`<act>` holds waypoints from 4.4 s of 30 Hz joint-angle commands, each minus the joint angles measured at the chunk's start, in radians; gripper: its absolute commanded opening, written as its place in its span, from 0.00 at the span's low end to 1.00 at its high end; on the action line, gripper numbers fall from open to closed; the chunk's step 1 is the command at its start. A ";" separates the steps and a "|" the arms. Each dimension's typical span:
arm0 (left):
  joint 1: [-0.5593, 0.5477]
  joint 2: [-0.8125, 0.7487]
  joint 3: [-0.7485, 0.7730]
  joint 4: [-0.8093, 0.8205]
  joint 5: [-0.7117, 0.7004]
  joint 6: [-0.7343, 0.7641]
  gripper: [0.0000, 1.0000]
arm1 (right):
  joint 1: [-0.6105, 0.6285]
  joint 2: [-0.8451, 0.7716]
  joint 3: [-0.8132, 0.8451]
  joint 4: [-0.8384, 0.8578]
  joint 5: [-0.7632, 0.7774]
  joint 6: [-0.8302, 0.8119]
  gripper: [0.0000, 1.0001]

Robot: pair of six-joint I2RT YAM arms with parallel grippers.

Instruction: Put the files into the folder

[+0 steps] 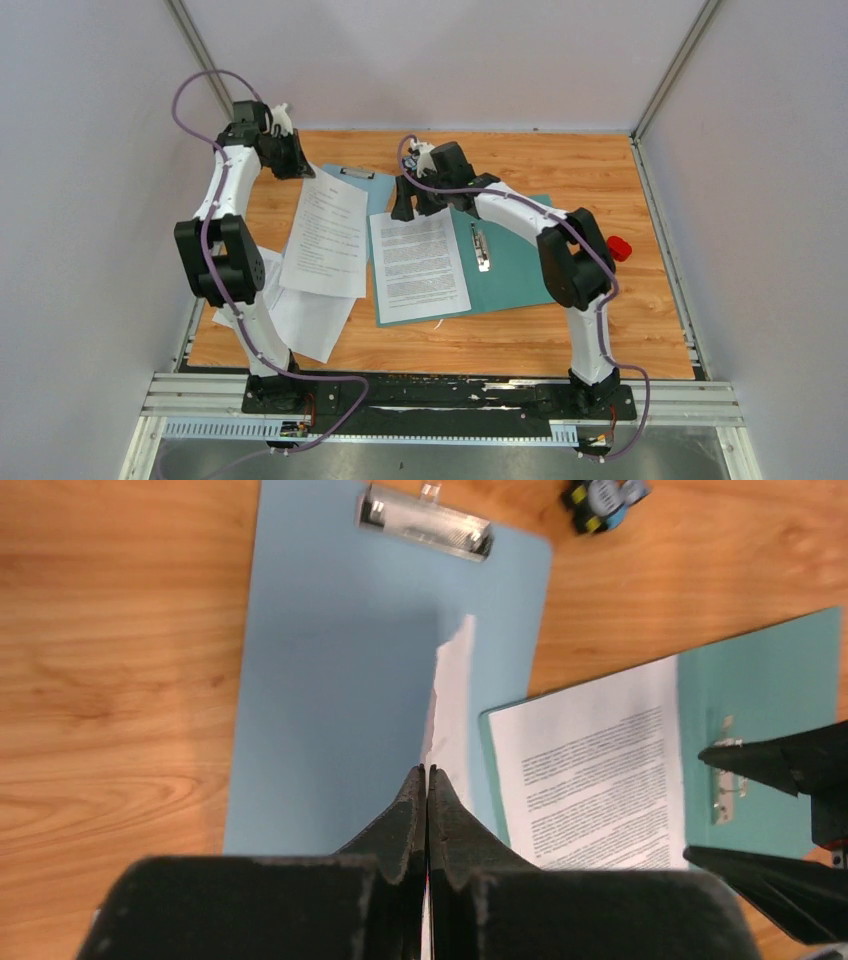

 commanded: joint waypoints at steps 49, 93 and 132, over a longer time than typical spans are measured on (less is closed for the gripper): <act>-0.034 -0.370 -0.191 0.390 0.514 -0.400 0.41 | -0.200 -0.254 -0.494 1.134 -0.454 0.426 0.00; -0.517 -0.216 -0.644 0.391 -0.399 -0.328 0.58 | -0.442 -0.069 0.071 -0.744 0.583 -0.632 0.00; -0.517 -0.191 -0.629 0.358 -0.388 -0.317 0.59 | -0.572 -0.070 -0.038 -0.732 0.260 -0.474 0.00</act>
